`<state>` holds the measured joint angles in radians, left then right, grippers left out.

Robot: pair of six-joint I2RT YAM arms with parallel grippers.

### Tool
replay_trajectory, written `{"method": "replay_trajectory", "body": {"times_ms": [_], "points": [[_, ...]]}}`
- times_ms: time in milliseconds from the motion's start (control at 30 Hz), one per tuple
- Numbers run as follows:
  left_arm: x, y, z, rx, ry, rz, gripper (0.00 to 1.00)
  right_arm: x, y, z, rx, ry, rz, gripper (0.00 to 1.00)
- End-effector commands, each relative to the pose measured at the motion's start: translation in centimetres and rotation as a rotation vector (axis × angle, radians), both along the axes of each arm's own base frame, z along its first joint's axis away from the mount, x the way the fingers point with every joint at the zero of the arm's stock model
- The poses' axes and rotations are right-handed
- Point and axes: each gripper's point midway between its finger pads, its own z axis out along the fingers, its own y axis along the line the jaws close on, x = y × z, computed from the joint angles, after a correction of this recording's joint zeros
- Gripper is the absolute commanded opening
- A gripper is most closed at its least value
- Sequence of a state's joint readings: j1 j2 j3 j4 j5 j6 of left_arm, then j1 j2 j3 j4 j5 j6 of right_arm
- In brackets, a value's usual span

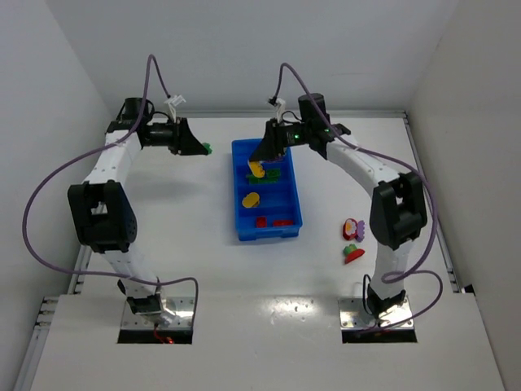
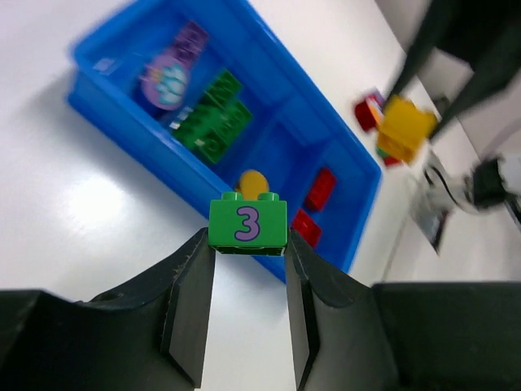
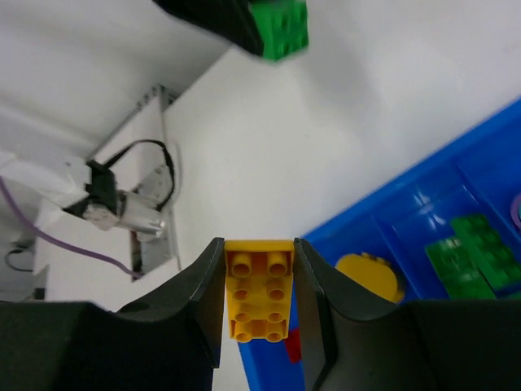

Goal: Sort the legos into containers by color

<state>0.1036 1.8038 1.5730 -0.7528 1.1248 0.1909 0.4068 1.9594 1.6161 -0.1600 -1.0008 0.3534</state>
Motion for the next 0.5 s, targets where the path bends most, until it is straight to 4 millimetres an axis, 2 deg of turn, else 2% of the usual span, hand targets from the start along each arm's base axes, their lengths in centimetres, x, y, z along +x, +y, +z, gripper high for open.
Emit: {"method": "replay_trajectory", "body": {"times_ms": [0,133,167,200,233,267,300,400,467], "points": [[3.8,1.2,4.9,0.014,-0.095,0.233,0.18,-0.5,-2.3,-1.8,-0.147,-0.086,-0.069,0.03],[4.7,1.5,6.8,0.05,-0.164,0.342,0.18,-1.4,-4.9,-6.1,-0.333,-0.16,-0.109,0.03],[4.5,0.9,6.3,0.048,-0.141,0.343,0.18,-1.3,-5.2,-6.2,-0.363,-0.197,-0.136,0.03],[4.6,0.8,6.5,0.039,-0.138,0.349,0.18,-1.9,-5.8,-7.7,-0.394,-0.195,-0.133,0.03],[4.3,0.1,6.2,0.03,-0.121,0.33,0.18,-1.5,-6.6,-8.7,-0.442,-0.208,-0.158,0.03],[4.1,0.0,5.6,0.027,-0.098,0.333,0.18,-1.2,-6.8,-8.7,-0.447,-0.242,-0.169,0.03],[3.8,-1.0,5.7,0.021,-0.09,0.314,0.18,-1.5,-7.2,-9.7,-0.469,-0.249,-0.162,0.03],[3.2,-2.1,4.6,0.023,-0.064,0.289,0.18,-1.1,-8.4,-11.2,-0.536,-0.303,-0.163,0.03],[3.0,-2.6,4.2,0.034,-0.065,0.277,0.18,-1.0,-8.5,-11.5,-0.544,-0.305,-0.17,0.03]]}}
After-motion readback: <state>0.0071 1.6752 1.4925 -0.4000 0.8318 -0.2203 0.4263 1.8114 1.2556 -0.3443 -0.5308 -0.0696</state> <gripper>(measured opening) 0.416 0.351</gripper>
